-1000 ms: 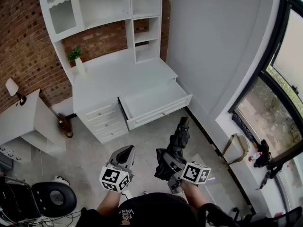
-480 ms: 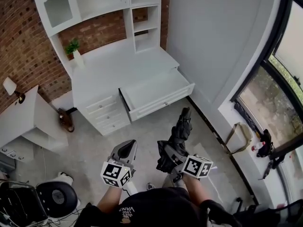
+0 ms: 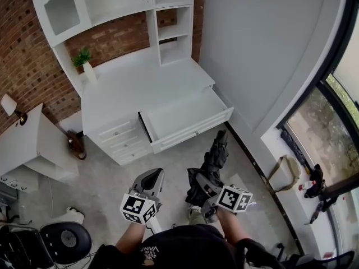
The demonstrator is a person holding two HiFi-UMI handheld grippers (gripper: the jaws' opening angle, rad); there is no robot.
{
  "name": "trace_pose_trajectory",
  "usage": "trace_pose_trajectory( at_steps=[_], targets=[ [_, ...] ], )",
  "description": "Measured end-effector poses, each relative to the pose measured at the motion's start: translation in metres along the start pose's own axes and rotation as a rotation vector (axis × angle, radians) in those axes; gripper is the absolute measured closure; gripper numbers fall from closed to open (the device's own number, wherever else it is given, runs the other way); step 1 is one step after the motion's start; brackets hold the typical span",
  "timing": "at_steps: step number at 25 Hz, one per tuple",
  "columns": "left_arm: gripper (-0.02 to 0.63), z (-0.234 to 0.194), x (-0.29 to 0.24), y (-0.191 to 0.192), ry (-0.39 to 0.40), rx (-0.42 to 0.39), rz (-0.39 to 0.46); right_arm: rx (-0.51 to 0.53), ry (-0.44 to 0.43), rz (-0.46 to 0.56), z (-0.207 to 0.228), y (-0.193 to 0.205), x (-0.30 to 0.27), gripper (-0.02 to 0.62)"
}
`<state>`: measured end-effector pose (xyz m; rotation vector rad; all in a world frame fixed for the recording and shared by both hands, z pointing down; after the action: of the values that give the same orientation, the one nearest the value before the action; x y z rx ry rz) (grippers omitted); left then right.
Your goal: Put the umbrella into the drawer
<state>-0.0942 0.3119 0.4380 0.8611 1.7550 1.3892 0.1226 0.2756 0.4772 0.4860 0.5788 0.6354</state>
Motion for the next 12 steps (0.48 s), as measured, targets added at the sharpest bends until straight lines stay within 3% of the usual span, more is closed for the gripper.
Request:
trace_pose_trajectory(
  at_steps=[12],
  targets=[
    [0.600,-0.040,-0.129,-0.023,-0.079,-0.012,-0.006,0.032,-0.025,-0.085,0.059,-0.102,-0.084,0.325]
  ],
)
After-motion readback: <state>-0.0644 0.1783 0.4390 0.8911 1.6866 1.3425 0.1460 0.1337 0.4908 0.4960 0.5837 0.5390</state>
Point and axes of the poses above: the fingertips, and each gripper's own axes: x backward along the fingers, z to its right, y out of its underside, the point moved 6 cm from there along x, backward along the fingers, and after that the axes turned 4 degrees about y, right-handed, at the moved point
